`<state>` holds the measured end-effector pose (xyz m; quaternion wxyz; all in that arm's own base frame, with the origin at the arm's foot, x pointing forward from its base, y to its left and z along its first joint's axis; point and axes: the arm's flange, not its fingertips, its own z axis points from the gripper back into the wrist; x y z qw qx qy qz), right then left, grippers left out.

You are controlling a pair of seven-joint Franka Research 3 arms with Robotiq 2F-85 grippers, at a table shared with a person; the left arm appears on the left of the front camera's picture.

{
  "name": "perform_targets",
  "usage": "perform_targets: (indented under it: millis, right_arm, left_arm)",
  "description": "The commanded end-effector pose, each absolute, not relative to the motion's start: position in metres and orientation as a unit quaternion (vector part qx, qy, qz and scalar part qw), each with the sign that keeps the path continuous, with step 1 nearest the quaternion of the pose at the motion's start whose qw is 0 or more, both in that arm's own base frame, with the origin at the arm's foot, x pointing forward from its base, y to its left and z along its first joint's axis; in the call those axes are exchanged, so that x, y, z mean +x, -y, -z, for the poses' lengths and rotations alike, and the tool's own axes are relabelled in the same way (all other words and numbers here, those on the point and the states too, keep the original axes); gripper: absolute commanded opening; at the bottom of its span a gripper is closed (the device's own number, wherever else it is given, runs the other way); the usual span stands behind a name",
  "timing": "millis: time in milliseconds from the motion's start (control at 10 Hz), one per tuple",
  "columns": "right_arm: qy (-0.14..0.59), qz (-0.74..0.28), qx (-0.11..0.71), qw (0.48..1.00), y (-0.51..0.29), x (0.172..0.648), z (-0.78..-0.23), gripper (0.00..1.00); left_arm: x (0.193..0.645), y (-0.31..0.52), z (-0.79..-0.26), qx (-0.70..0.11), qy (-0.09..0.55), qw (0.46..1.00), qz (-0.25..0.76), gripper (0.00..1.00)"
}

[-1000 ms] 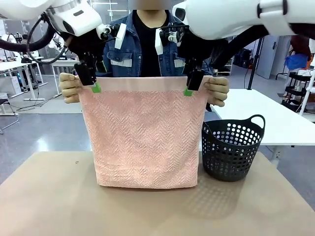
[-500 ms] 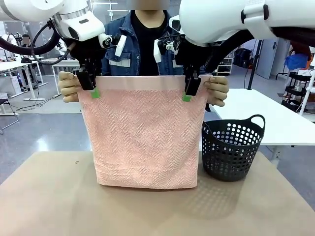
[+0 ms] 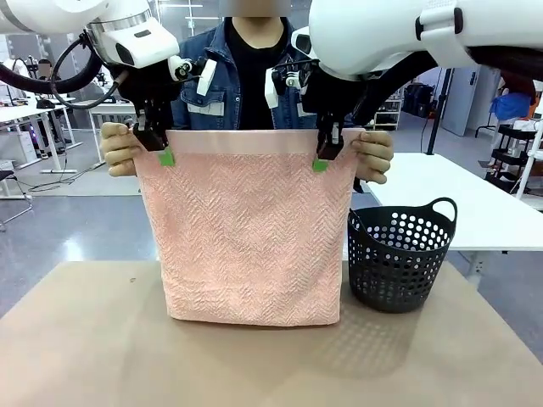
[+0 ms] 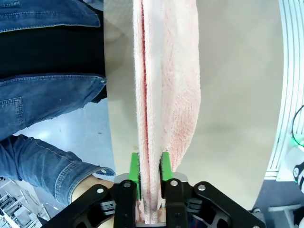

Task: Fold the towel.
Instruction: Release the end of the 100 cm Hotel Towel you were holding and grab the top end of the folded side.

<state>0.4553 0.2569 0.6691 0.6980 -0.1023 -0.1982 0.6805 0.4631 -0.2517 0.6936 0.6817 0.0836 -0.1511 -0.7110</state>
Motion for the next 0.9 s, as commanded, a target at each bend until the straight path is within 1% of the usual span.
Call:
perform_targets:
  millis: [0,200,400,500,800]
  right_arm:
    - [0.194,-0.672,-0.098,0.707,-0.260,0.458,-0.674,0.00]
    - [0.195,-0.671,-0.096,0.709,-0.260,0.460,-0.674,0.00]
    - [0.191,-0.645,-0.081,0.735,-0.252,0.470,-0.662,0.00]
    - [0.198,-0.678,-0.097,0.701,-0.257,0.457,-0.668,0.00]
    - [0.198,-0.678,-0.097,0.701,-0.257,0.457,-0.668,0.00]
  left_arm:
    - [0.463,0.248,-0.699,0.068,0.148,0.680,0.714,0.00]
    - [0.465,0.245,-0.699,0.064,0.151,0.682,0.712,0.00]
    - [0.468,0.232,-0.686,0.059,0.154,0.696,0.698,0.00]
    - [0.465,0.248,-0.694,0.075,0.154,0.687,0.706,0.00]
    - [0.465,0.248,-0.694,0.075,0.154,0.687,0.706,0.00]
